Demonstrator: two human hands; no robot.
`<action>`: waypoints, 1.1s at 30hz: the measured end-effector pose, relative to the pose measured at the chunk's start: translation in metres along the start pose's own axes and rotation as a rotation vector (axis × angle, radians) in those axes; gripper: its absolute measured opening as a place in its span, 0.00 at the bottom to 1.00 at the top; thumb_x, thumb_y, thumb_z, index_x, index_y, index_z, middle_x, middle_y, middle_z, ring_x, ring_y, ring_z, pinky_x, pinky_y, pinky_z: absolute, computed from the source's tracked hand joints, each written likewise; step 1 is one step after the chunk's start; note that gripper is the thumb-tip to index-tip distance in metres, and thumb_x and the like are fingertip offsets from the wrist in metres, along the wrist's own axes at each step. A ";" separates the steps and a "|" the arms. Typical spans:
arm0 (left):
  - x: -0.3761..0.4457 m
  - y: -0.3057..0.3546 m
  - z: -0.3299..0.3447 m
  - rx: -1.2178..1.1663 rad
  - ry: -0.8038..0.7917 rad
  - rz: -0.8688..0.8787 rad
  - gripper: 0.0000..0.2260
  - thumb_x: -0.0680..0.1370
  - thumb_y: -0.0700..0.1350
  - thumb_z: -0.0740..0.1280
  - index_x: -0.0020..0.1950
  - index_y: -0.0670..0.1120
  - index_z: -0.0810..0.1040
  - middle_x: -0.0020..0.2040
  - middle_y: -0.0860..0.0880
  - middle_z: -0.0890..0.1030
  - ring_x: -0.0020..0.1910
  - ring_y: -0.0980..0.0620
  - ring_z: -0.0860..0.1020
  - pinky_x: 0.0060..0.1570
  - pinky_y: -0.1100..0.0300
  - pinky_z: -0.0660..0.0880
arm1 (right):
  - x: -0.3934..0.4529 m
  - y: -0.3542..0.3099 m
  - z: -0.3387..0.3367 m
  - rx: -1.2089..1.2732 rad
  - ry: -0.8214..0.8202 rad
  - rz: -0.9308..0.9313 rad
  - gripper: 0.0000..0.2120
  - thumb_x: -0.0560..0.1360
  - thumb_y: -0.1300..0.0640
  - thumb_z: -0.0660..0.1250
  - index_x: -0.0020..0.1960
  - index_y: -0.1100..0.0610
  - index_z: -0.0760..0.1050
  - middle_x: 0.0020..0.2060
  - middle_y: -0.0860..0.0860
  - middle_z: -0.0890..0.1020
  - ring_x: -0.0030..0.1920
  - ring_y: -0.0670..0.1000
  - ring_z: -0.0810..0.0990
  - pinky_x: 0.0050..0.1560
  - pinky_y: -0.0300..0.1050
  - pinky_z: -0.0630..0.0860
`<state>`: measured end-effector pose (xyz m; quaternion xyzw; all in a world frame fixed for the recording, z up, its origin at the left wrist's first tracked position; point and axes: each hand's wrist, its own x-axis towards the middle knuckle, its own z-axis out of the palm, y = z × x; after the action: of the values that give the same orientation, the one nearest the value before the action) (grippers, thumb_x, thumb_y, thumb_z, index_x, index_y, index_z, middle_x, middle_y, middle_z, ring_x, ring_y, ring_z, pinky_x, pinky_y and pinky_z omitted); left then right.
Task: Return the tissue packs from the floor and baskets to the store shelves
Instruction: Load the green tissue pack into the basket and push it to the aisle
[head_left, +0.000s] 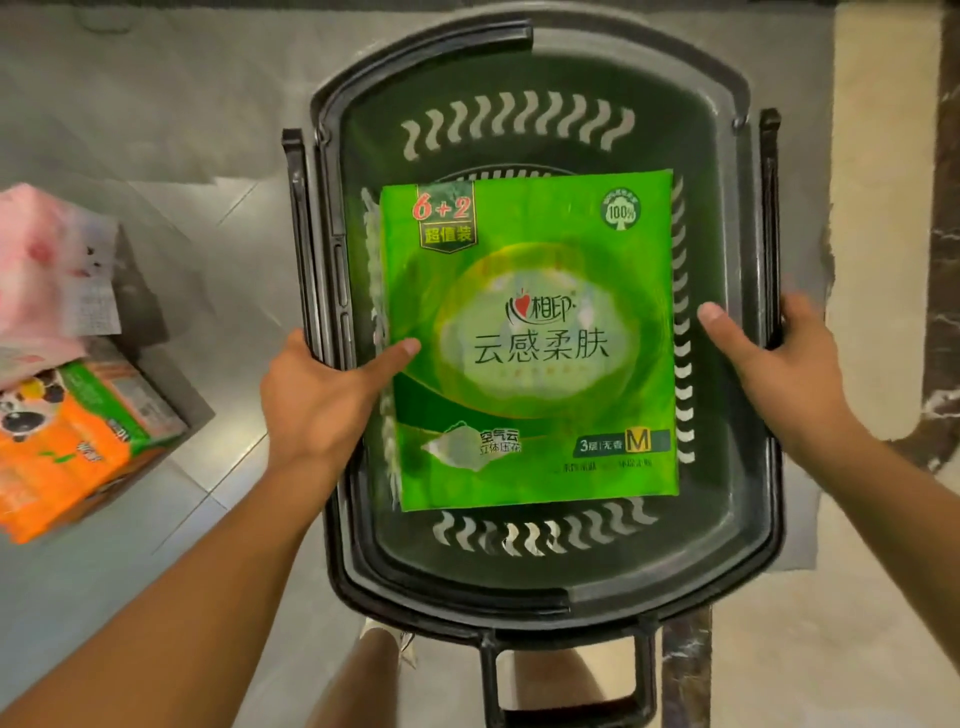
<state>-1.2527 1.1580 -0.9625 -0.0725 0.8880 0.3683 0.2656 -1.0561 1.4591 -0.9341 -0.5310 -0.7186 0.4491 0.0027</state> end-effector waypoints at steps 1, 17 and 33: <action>0.001 -0.001 0.001 -0.008 -0.008 -0.004 0.34 0.57 0.69 0.79 0.55 0.50 0.82 0.47 0.55 0.86 0.46 0.55 0.85 0.50 0.49 0.83 | -0.001 0.001 0.005 0.003 0.031 -0.012 0.25 0.73 0.43 0.74 0.66 0.52 0.74 0.52 0.43 0.82 0.50 0.35 0.80 0.54 0.37 0.76; 0.001 0.007 -0.031 -0.079 0.017 -0.098 0.29 0.57 0.65 0.82 0.51 0.49 0.85 0.41 0.54 0.87 0.41 0.56 0.85 0.42 0.57 0.81 | -0.005 -0.020 0.018 0.212 0.197 0.025 0.13 0.70 0.44 0.77 0.41 0.53 0.82 0.31 0.41 0.84 0.32 0.39 0.79 0.36 0.33 0.75; -0.122 0.225 -0.357 -0.175 0.088 -0.023 0.45 0.44 0.73 0.80 0.53 0.47 0.83 0.45 0.48 0.87 0.46 0.46 0.85 0.50 0.45 0.83 | -0.167 -0.370 -0.113 0.121 0.138 -0.250 0.24 0.61 0.33 0.77 0.45 0.51 0.83 0.36 0.47 0.86 0.40 0.48 0.85 0.47 0.52 0.82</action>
<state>-1.3712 1.0646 -0.5498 -0.1216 0.8624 0.4380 0.2230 -1.2104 1.3921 -0.5480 -0.4659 -0.7489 0.4501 0.1398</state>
